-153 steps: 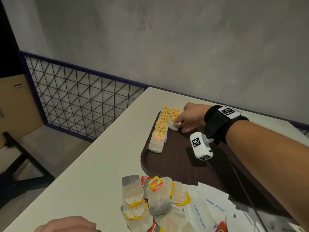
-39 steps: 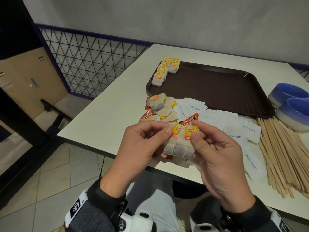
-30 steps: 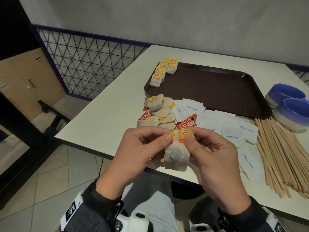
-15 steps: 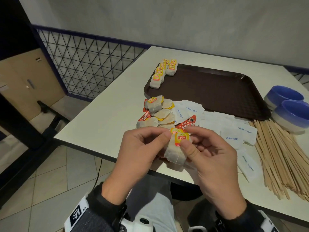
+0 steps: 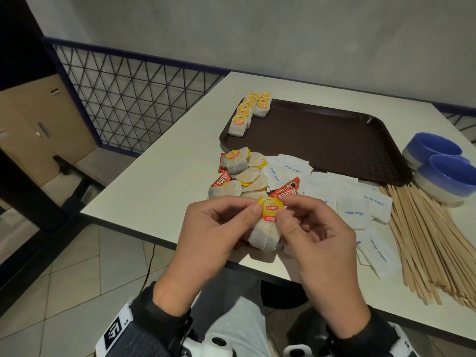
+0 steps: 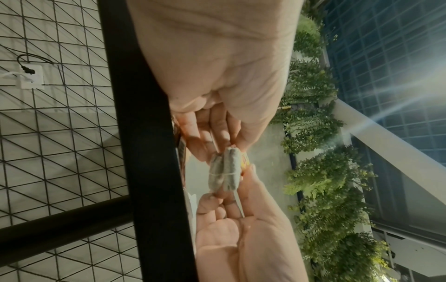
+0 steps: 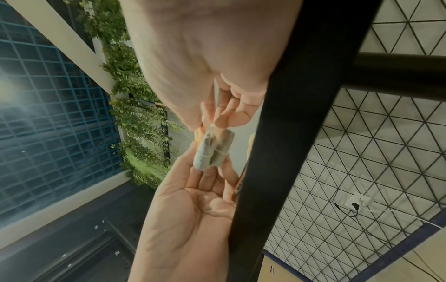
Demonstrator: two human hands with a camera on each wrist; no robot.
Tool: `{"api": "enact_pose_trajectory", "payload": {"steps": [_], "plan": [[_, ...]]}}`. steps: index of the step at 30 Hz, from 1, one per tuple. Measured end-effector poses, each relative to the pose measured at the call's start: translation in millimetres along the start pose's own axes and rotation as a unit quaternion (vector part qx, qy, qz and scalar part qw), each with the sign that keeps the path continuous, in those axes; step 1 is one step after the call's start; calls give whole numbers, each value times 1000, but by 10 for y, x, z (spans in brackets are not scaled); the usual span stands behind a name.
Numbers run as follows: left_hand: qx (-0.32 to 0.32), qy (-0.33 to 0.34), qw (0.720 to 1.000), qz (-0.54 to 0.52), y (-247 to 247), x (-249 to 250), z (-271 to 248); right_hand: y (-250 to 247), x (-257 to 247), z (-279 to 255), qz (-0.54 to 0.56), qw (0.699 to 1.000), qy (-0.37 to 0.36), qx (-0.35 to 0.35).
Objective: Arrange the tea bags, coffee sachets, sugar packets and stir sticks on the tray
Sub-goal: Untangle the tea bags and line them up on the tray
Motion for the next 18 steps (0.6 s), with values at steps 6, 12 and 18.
{"api": "enact_pose_trajectory", "payload": {"steps": [6,12,18], "plan": [[4,-20,1000,10,-20,-33,2,-22,-26,-5,-20,1000,-8,1],[6,10,1000,18,-19,24,3,-15,-39,-9,-10,1000,0,6],[5,20,999,25,-39,31,-37,28,-1,-58,-42,999,9,-17]]}}
Point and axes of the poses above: each hand's wrist, its own z-axis towards the middle knuckle, its own y-axis out of the palm, x = y × z, the point moved 9 cm from there along z, towards the middle knuckle, and after that the axes turned 1 degree about z, right-handed, at the moved point
